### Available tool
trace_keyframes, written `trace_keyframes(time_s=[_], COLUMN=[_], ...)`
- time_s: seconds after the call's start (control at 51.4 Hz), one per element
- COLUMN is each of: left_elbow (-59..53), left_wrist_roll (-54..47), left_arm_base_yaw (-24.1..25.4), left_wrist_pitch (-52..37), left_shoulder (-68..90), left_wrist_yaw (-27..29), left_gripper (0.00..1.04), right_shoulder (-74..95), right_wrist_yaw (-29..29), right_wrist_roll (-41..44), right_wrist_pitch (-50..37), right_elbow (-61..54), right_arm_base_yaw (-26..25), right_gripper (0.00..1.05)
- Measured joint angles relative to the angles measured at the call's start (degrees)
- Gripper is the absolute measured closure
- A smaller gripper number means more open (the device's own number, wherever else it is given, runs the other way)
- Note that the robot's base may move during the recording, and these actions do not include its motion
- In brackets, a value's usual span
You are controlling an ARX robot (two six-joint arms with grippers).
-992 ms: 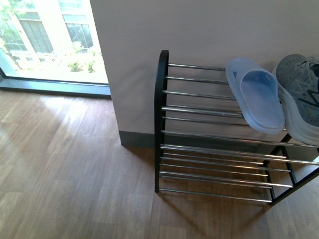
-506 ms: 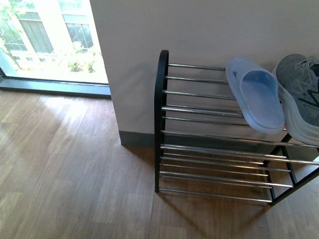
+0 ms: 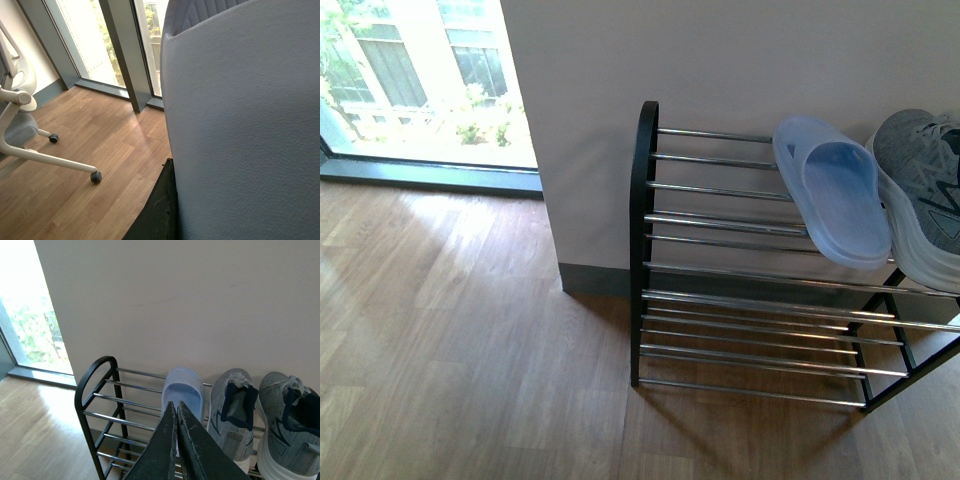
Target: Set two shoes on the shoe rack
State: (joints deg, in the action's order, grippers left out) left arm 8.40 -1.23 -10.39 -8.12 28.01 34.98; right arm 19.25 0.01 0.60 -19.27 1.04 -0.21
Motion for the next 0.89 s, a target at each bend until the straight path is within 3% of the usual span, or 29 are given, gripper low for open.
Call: trace_keyframes(time_s=[0.603, 0.72, 0.895], left_elbow=[0.0, 0.0, 0.0], left_wrist_roll=[0.0, 0.0, 0.0], left_arm_base_yaw=[0.0, 0.0, 0.0], left_wrist_pitch=[0.0, 0.0, 0.0], left_shoulder=[0.0, 0.0, 0.0], left_wrist_yaw=[0.0, 0.0, 0.0], left_gripper=[1.03, 1.03, 1.03], right_shoulder=[-9.1, -16.2, -18.7], right_wrist_yaw=[0.0, 0.0, 0.0], right_wrist_roll=[0.0, 0.0, 0.0], right_wrist_pitch=[9.0, 18.0, 19.1], right_elbow=[0.0, 0.0, 0.0], right_arm_base_yaw=[0.0, 0.0, 0.0], right_gripper=[1.03, 1.03, 1.03])
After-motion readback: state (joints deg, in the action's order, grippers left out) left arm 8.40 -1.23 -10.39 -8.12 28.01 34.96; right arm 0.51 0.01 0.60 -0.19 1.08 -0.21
